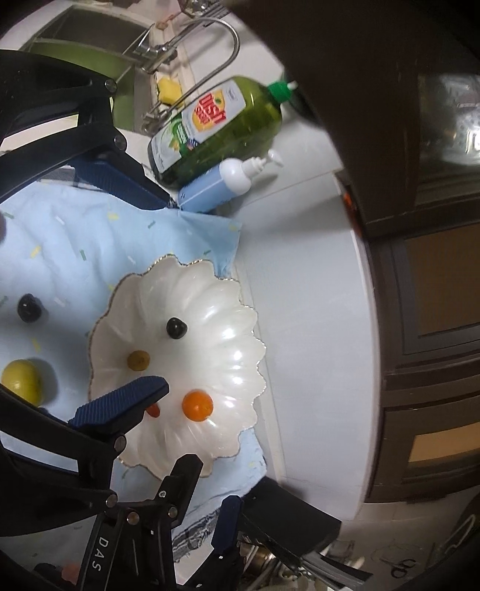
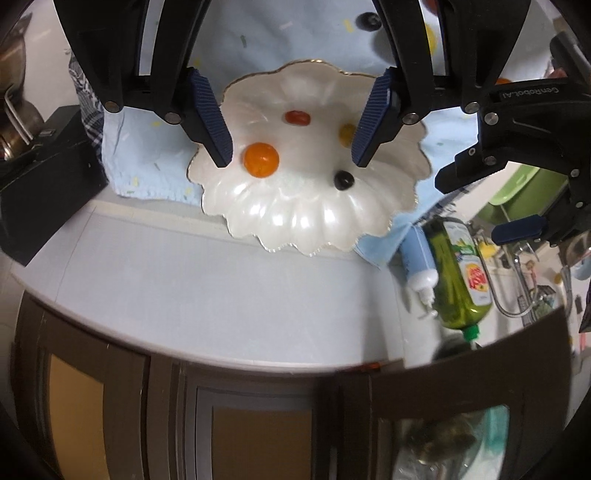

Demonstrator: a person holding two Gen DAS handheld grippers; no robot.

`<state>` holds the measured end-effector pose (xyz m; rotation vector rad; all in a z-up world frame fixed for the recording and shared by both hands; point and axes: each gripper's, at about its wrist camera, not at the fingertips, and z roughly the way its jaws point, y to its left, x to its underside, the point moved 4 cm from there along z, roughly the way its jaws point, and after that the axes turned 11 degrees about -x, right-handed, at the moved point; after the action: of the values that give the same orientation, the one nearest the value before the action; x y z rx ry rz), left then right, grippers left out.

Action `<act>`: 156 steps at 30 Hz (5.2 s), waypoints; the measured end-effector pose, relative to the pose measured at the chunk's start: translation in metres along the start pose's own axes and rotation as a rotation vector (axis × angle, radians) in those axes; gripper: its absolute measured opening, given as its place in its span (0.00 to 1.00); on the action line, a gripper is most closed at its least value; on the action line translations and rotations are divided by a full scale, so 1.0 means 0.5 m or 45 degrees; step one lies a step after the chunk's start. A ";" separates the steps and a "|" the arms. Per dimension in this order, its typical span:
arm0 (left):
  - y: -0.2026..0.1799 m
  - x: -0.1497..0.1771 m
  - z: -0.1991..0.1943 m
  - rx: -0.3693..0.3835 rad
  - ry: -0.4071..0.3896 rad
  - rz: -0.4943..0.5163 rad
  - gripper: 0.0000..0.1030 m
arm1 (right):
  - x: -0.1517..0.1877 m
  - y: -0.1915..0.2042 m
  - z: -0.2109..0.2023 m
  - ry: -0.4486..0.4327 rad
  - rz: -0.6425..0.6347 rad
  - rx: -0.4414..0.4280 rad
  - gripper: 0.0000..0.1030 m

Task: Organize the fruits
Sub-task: 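Withdraw both tools from the bowl toward the remaining fruits, then grasp the red date with the right tool while the left tool grasps the mandarin, then carry the date and mandarin over the white bowl with both tools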

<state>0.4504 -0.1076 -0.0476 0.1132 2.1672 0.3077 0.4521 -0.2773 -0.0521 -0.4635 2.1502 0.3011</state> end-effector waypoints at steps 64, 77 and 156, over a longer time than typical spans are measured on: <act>0.186 0.349 -0.184 -0.127 0.018 0.010 0.91 | 0.267 0.309 -0.056 0.100 -0.103 -0.134 0.66; 0.178 0.378 -0.089 -0.049 0.119 0.027 0.81 | 0.312 0.312 0.010 0.235 -0.028 -0.119 0.56; 0.114 0.186 -0.171 0.095 -0.141 0.000 0.45 | 0.151 0.236 -0.099 -0.069 -0.003 -0.111 0.26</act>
<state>0.3250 -0.0499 -0.0595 0.1688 2.0690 0.2160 0.3246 -0.2059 -0.0798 -0.5020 2.0899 0.4032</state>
